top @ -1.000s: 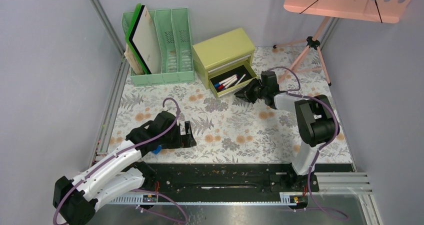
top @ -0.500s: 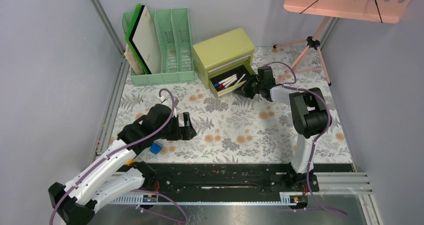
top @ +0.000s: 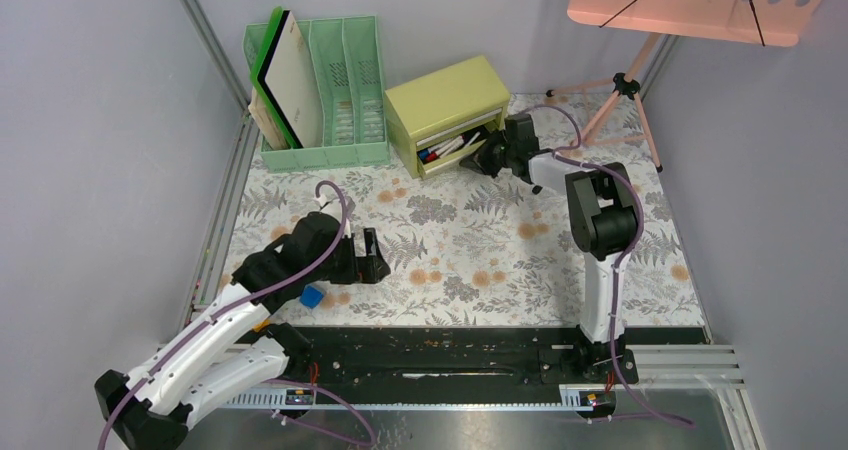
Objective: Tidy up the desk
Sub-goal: Close the drawer in the storage box.
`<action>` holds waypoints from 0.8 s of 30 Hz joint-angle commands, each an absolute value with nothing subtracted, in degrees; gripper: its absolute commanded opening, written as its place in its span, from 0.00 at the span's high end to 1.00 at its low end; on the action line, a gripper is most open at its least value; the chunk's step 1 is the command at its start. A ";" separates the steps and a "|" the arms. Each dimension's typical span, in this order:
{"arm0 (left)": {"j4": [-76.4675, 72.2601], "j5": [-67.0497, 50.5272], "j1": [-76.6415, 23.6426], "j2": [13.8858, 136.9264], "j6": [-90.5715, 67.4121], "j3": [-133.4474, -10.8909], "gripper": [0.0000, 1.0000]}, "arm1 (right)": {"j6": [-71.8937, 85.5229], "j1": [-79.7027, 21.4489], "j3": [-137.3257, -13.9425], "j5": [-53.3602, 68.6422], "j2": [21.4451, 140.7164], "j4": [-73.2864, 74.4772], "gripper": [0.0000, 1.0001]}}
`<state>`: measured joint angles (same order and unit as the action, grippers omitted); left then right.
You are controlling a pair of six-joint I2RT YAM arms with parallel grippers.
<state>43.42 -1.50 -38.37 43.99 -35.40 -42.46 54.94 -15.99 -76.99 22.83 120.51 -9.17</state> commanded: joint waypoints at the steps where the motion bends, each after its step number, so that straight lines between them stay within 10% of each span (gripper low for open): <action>1: 41.32 -0.25 -38.55 44.25 -34.89 -41.12 0.01 | 56.16 -18.35 -83.21 20.94 123.28 -11.09 0.96; 24: 40.23 -1.38 -38.53 44.02 -35.64 -39.21 0.01 | 74.94 -23.64 -81.60 15.68 131.75 -41.25 0.93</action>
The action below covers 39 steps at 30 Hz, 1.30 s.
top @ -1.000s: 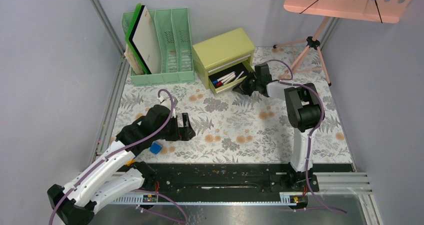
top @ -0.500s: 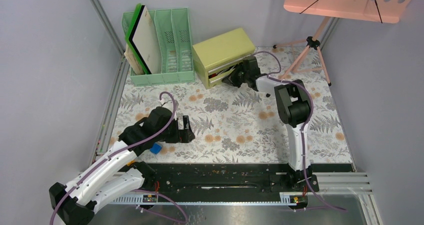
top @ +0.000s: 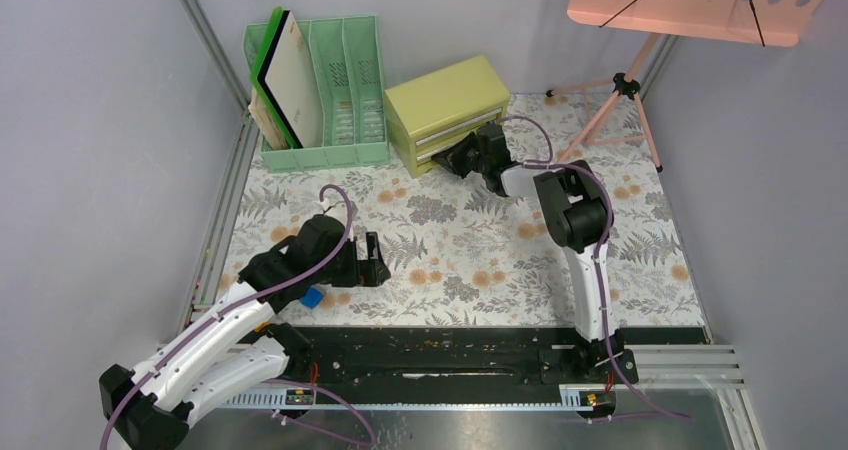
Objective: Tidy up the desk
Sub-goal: Close the drawer in the storage box.
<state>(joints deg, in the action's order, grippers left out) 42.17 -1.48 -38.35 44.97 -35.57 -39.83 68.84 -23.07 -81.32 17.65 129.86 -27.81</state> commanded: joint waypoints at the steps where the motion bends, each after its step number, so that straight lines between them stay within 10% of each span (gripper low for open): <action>1: 40.28 -1.40 -38.56 44.03 -35.65 -39.27 0.01 | 75.00 -23.64 -82.12 16.29 132.15 -41.49 0.93; 17: 40.94 -0.23 -38.54 44.44 -34.57 -40.62 0.01 | 69.85 -23.37 -65.26 18.77 118.46 -40.52 0.86; 32: 44.44 5.62 -38.50 40.08 -31.18 -43.90 0.01 | 77.59 -21.01 -63.34 24.42 121.25 -60.39 0.37; 39: 44.32 9.63 -38.54 31.20 -30.96 -42.15 0.01 | 80.94 -20.99 -70.45 26.44 127.46 -63.94 0.41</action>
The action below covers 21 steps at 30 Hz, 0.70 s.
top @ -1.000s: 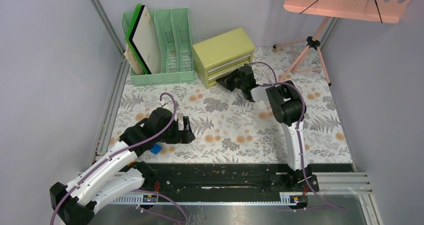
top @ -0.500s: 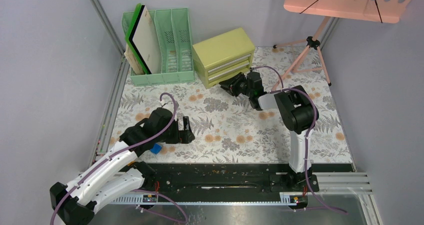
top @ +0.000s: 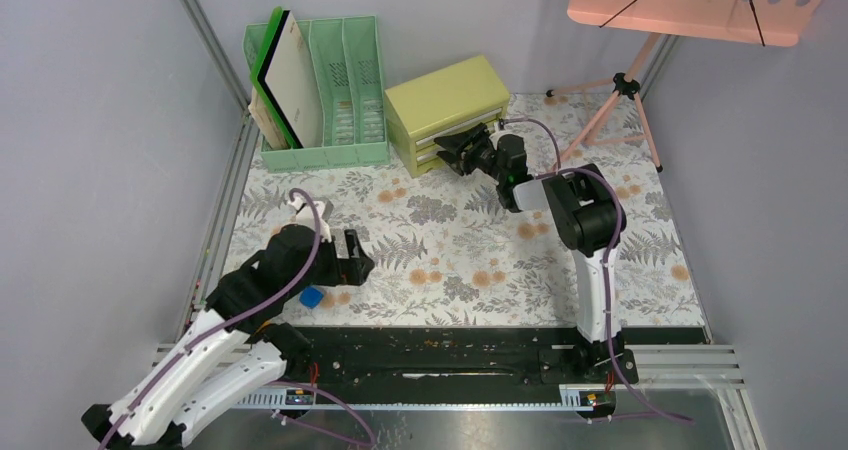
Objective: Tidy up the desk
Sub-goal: Close the drawer in the storage box.
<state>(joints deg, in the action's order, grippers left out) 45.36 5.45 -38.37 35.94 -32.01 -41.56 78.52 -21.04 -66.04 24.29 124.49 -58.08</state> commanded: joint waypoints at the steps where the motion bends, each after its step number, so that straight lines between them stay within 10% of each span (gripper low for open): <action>1: 44.15 9.82 -38.58 30.04 -31.20 -41.59 0.01 | 81.33 -21.00 -70.87 26.42 127.95 -64.29 0.42; 21: 42.12 8.05 -38.57 29.25 -30.26 -40.73 0.01 | 82.40 -21.05 -75.68 26.75 131.61 -66.61 0.53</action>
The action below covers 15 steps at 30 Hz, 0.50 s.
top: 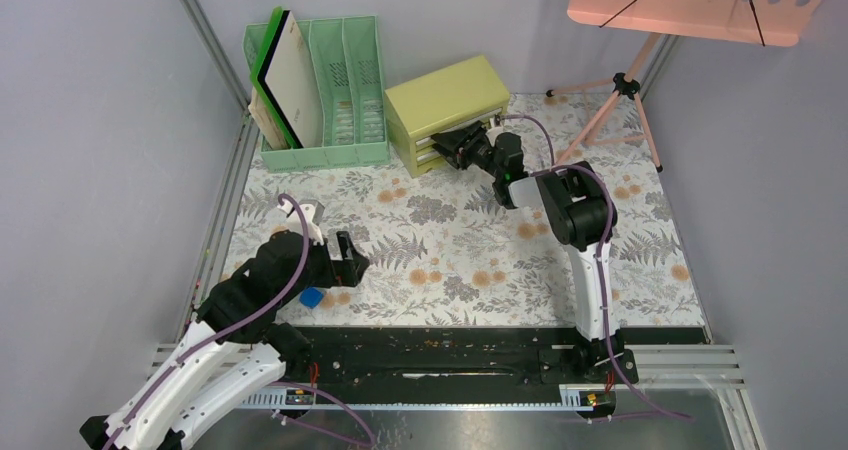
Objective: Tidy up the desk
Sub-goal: Open the drawer in the storage box.
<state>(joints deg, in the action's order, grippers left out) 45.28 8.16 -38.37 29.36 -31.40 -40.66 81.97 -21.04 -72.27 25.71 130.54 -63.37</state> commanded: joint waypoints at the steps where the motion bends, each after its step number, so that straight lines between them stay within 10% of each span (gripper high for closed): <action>1: 42.06 8.06 -38.55 29.20 -30.23 -40.76 0.01 | 82.56 -21.02 -76.13 26.77 132.04 -66.44 0.53; 15: 41.80 7.99 -38.53 28.97 -30.01 -40.61 0.01 | 83.54 -21.30 -78.06 26.81 133.65 -70.73 0.71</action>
<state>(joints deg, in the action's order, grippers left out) 44.88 8.08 -38.37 29.34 -31.24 -40.66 84.07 -21.06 -75.61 27.16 133.93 -66.43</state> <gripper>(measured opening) 0.989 0.324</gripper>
